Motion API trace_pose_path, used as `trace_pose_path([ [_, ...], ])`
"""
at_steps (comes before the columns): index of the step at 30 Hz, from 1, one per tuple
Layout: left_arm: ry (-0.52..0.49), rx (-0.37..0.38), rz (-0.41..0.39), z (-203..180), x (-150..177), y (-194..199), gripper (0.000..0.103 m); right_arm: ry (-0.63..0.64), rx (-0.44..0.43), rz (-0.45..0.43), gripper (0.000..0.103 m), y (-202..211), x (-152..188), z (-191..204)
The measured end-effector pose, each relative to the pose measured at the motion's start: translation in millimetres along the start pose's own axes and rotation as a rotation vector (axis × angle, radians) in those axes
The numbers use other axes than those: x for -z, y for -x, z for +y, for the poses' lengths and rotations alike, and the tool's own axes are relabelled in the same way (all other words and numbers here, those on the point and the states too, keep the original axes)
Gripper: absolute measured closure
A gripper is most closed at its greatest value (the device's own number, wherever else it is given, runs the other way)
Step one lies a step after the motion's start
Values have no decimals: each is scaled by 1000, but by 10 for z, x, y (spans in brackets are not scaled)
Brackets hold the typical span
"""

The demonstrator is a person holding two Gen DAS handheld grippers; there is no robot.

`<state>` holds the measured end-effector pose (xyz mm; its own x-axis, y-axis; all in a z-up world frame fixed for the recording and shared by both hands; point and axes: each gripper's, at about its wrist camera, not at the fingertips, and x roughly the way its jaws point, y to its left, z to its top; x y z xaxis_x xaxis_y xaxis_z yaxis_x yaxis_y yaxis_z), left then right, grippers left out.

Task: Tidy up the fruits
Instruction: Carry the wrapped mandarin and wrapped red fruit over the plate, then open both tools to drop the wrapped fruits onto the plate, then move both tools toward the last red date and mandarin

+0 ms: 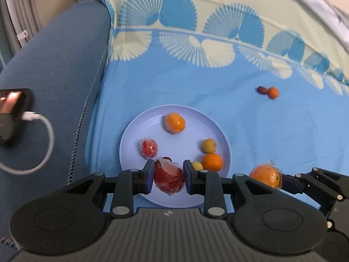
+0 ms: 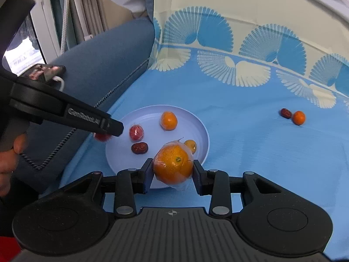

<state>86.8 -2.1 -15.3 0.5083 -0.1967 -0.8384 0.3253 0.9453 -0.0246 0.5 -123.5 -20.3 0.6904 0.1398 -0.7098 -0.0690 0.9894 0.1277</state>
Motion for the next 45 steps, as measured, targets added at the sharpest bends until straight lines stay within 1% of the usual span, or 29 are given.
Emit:
trace_pose_path([
  [4, -23, -27, 18, -8, -89, -278, 72, 35, -9, 12, 64, -269, -44, -2],
  [8, -48, -53, 11, -35, -207, -515, 72, 48, -13, 14, 64, -517, -114, -52],
  [13, -49, -71, 19, -17, -298, -728, 72, 57, -23, 17, 64, -767, -227, -103],
  [14, -58, -83, 10, -20, -313, -749, 70, 63, -30, 21, 63, -813, -249, -119],
  [15, -61, -93, -7, -20, -331, -752, 65, 74, -48, 30, 63, -856, -274, -128],
  [16, -64, -97, -26, -20, -347, -735, 36, 89, -64, 38, 57, -887, -296, -130],
  [17, -63, -100, -47, -21, -362, -705, 4, 106, -55, 36, 39, -893, -325, -123],
  [18, -57, -107, -77, -21, -376, -649, 1, 116, -29, 27, 29, -869, -346, -117],
  [19, -44, -115, -118, -24, -381, -569, 0, 119, -8, 15, 16, -821, -359, -117],
  [20, -46, -114, -136, -29, -379, -503, 0, 113, 1, -1, 14, -739, -361, -126],
  [21, -58, -108, -131, -40, -372, -448, 0, 103, 0, -6, 14, -663, -349, -134],
  [23, -74, -115, -118, -69, -320, -336, 0, 68, -15, 11, 9, -476, -280, -154],
  [25, -71, -135, -110, -82, -212, -188, 0, 26, -26, 22, 8, -259, -163, -166],
  [28, -42, -147, -75, -61, 9, 60, 0, -10, -29, 33, 5, 80, 41, -142],
  [31, -5, -141, -23, -34, 291, 293, 0, -28, -12, 26, 3, 400, 215, -80],
  [33, 4, -140, -3, -31, 480, 439, 0, -42, -6, 12, 2, 582, 315, -39],
  [34, 2, -146, -2, -43, 570, 509, 0, -45, 1, -1, 1, 659, 348, -20],
  [39, -13, -172, -23, -147, 892, 833, 0, -32, 35, -86, 1, 1006, 460, 83],
  [42, -17, -163, -44, -229, 994, 994, 0, -23, 46, -128, 1, 1195, 516, 114],
  [45, -33, -167, -88, -318, 1056, 1179, 0, -1, 56, -175, 1, 1388, 553, 162],
])
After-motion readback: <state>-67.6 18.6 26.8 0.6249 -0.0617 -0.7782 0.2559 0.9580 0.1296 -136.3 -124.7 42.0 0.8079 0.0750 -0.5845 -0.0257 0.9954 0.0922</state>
